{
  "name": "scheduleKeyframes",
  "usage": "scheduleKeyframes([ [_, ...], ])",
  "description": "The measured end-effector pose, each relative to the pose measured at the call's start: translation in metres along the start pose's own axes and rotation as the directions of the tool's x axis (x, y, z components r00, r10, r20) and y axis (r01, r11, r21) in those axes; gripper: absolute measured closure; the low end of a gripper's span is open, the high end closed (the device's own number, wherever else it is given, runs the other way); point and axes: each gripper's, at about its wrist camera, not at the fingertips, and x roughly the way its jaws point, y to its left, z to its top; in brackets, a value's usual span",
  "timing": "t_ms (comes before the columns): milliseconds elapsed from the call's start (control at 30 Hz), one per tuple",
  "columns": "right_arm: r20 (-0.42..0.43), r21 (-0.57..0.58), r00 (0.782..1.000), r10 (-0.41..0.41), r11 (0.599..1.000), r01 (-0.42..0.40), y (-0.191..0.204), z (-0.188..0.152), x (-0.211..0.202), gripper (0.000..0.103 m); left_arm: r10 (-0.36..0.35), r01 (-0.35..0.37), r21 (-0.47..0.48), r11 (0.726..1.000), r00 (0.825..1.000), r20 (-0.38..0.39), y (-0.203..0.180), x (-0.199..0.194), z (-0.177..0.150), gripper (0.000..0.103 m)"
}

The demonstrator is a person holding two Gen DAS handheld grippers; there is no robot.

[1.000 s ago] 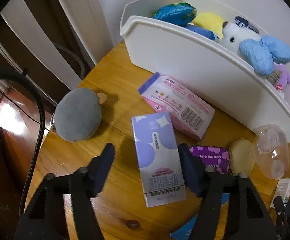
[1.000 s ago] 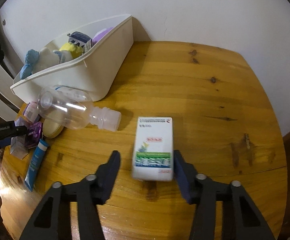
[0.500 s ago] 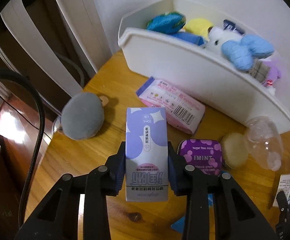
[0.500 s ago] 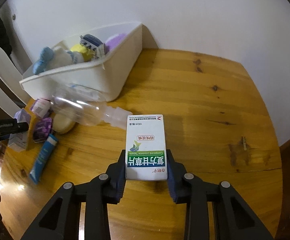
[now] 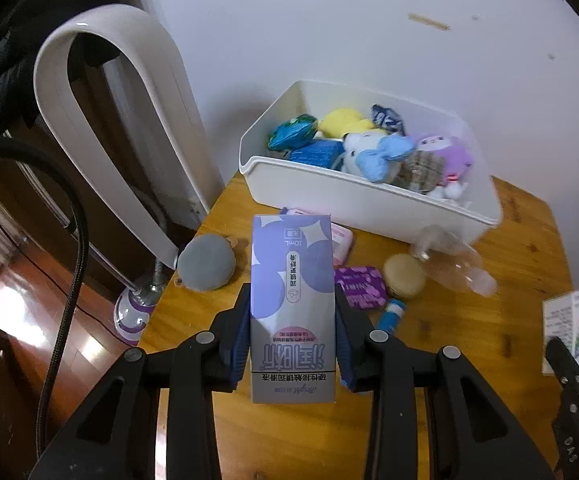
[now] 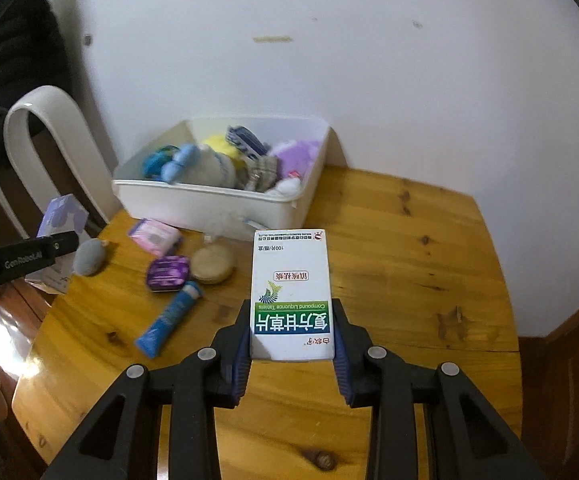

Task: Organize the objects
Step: 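Lift both boxes up over the white tray with both grippers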

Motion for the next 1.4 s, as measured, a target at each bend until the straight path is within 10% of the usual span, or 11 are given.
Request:
scheduleKeyframes([
  [733,0.114,-0.139,0.992,0.048,0.99,-0.032,0.076,0.011,-0.073,0.068,-0.047,0.038,0.067,0.997,0.99,0.133,0.028,-0.062,-0.006,0.064],
  [1400,0.173,-0.079,0.984,0.036,0.997,-0.023,0.073,0.133,-0.013,0.068,0.046,-0.111,0.198,0.974,0.95,0.309,-0.006,-0.027,0.104,0.064],
])
